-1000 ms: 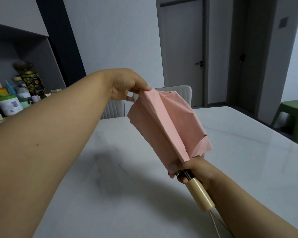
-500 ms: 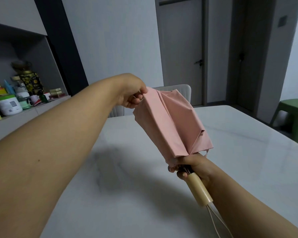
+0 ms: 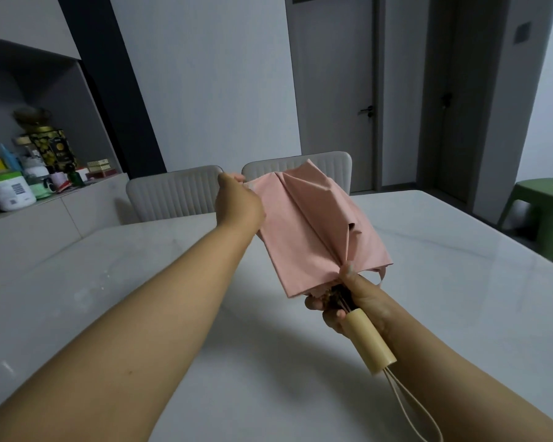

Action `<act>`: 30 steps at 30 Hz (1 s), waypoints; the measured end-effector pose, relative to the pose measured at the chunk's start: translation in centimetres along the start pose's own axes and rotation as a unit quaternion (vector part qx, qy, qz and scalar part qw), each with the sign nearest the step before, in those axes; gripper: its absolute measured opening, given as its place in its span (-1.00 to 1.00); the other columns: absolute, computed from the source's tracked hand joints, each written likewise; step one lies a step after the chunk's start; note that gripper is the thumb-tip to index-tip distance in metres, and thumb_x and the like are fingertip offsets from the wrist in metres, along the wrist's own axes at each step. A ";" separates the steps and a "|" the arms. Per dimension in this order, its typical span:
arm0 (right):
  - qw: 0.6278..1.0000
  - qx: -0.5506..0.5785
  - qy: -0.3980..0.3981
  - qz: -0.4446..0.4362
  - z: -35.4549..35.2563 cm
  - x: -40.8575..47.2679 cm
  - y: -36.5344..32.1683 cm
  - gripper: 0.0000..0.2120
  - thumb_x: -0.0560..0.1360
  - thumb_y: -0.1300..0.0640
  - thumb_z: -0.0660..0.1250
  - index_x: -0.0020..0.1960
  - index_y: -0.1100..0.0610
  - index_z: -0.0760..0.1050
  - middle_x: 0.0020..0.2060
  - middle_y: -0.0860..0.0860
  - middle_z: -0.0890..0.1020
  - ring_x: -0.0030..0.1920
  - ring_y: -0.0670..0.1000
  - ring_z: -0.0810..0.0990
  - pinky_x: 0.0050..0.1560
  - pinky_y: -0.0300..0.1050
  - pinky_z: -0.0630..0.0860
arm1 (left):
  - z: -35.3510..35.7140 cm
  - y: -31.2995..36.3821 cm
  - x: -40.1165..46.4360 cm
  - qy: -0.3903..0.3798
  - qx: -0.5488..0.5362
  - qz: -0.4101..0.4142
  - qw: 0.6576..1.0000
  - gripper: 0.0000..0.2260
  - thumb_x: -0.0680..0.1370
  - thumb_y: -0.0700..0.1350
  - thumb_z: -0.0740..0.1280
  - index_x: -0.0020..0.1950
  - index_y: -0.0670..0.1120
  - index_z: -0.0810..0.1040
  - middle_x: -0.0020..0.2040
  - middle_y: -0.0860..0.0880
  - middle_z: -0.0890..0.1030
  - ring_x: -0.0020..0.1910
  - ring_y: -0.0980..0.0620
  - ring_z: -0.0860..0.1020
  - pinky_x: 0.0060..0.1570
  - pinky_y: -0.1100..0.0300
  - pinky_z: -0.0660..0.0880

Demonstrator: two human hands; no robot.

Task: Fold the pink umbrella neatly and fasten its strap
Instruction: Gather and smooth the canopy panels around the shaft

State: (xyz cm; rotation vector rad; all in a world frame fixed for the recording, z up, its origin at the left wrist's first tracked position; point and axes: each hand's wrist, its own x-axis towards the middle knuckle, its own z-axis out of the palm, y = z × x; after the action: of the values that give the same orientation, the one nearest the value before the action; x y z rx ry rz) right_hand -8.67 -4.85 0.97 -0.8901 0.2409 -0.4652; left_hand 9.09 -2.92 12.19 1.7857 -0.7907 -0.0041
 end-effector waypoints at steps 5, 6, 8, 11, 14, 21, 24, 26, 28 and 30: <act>0.998 -0.031 0.045 0.007 1.3 -1.0 -0.4 -0.80 0.28 0.33 0.42 -0.18 0.25 0.42 -0.40 0.14 0.47 -0.58 -0.07 0.49 -0.64 -0.34 0.30 | 0.8 -1.4 -0.5 0.044 -0.003 0.017 0.999 -0.80 0.66 -0.15 0.07 0.27 -0.13 0.31 0.11 -0.16 0.56 -0.07 -0.10 0.50 -0.10 0.12 0.41; 0.998 -0.032 0.050 0.006 1.4 -1.2 -0.4 -0.83 0.31 0.35 0.39 -0.19 0.25 0.40 -0.39 0.15 0.46 -0.60 -0.08 0.49 -0.64 -0.35 0.30 | 1.0 -1.6 -0.6 0.047 -0.004 0.018 0.999 -0.81 0.66 -0.13 0.08 0.26 -0.12 0.32 0.10 -0.17 0.57 -0.08 -0.11 0.50 -0.10 0.12 0.42; 0.996 -0.049 0.069 -0.003 1.4 -1.0 -0.4 -0.92 0.41 0.36 0.32 -0.21 0.26 0.42 -0.37 0.17 0.46 -0.61 -0.08 0.48 -0.64 -0.35 0.30 | 1.3 -2.1 -0.9 0.049 0.001 0.029 0.998 -0.81 0.66 -0.10 0.10 0.26 -0.08 0.34 0.08 -0.16 0.58 -0.08 -0.12 0.52 -0.10 0.11 0.42; 0.990 -0.095 0.099 -0.039 1.1 -0.5 -0.1 -0.91 0.34 0.31 0.41 -0.27 0.28 0.51 -0.39 0.20 0.52 -0.52 -0.02 0.52 -0.59 -0.28 0.34 | 1.5 -2.4 -1.8 0.059 0.001 0.032 0.998 -0.76 0.66 -0.07 0.10 0.27 0.05 0.45 0.17 -0.14 0.48 0.04 -0.15 0.54 -0.03 0.11 0.45; 0.979 -0.147 0.124 -0.074 1.0 -0.2 0.3 -0.91 0.30 0.32 0.44 -0.22 0.30 0.55 -0.43 0.16 0.57 -0.44 0.02 0.54 -0.56 -0.24 0.37 | 1.5 -2.5 -4.4 0.077 -0.035 0.040 0.996 -0.70 0.67 -0.02 0.09 0.36 0.17 0.43 0.29 -0.10 0.32 0.22 -0.06 0.42 0.11 0.24 0.33; 0.979 -0.157 0.100 -0.085 1.4 -0.4 0.5 -0.93 0.27 0.26 0.40 -0.28 0.27 0.62 -0.34 0.20 0.63 -0.39 0.03 0.57 -0.54 -0.21 0.39 | 3.4 -3.9 -7.8 -0.112 -0.155 0.020 0.981 -0.57 0.65 0.16 0.03 0.52 0.31 0.06 0.21 0.11 0.47 0.10 0.02 0.51 0.14 0.02 0.45; 0.984 -0.150 0.076 -0.066 1.2 -0.4 0.6 -0.91 0.33 0.28 0.39 -0.33 0.24 0.64 -0.35 0.17 0.63 -0.38 0.03 0.58 -0.53 -0.22 0.40 | 3.5 -4.7 -7.9 -0.165 -0.281 -0.014 0.945 -0.47 0.58 0.20 0.14 0.52 0.35 0.03 0.42 0.14 0.37 0.25 0.04 0.49 0.23 -0.06 0.47; 0.987 -0.141 0.055 -0.057 1.2 -0.3 0.7 -0.89 0.32 0.25 0.37 -0.34 0.21 0.65 -0.36 0.15 0.62 -0.38 0.03 0.58 -0.52 -0.22 0.41 | 3.5 -5.3 -7.4 -0.173 -0.354 -0.046 0.918 -0.45 0.49 0.16 0.25 0.48 0.25 0.22 0.35 0.05 0.48 0.22 -0.02 0.55 0.19 -0.12 0.53; 0.989 -0.135 0.038 -0.042 1.5 -0.3 0.8 -0.89 0.31 0.21 0.35 -0.31 0.22 0.64 -0.35 0.14 0.62 -0.36 0.04 0.60 -0.50 -0.21 0.44 | 3.5 -5.6 -7.1 -0.175 -0.377 -0.067 0.907 -0.52 0.49 0.11 0.28 0.41 0.19 0.35 0.25 -0.02 0.56 0.17 -0.06 0.59 0.15 -0.14 0.56; 0.991 -0.129 0.033 -0.033 1.6 -0.1 0.8 -0.86 0.32 0.18 0.36 -0.26 0.25 0.63 -0.34 0.14 0.62 -0.32 0.07 0.63 -0.45 -0.18 0.49 | 3.5 -5.7 -6.9 -0.163 -0.358 -0.060 0.917 -0.56 0.54 0.07 0.27 0.42 0.17 0.34 0.22 -0.03 0.58 0.15 -0.05 0.59 0.12 -0.09 0.58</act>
State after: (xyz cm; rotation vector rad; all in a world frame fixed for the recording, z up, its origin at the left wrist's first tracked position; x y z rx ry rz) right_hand -7.93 -3.24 1.32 -1.1390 0.3390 -0.5337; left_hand 5.34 -1.54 3.49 1.1317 -0.7771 -0.6133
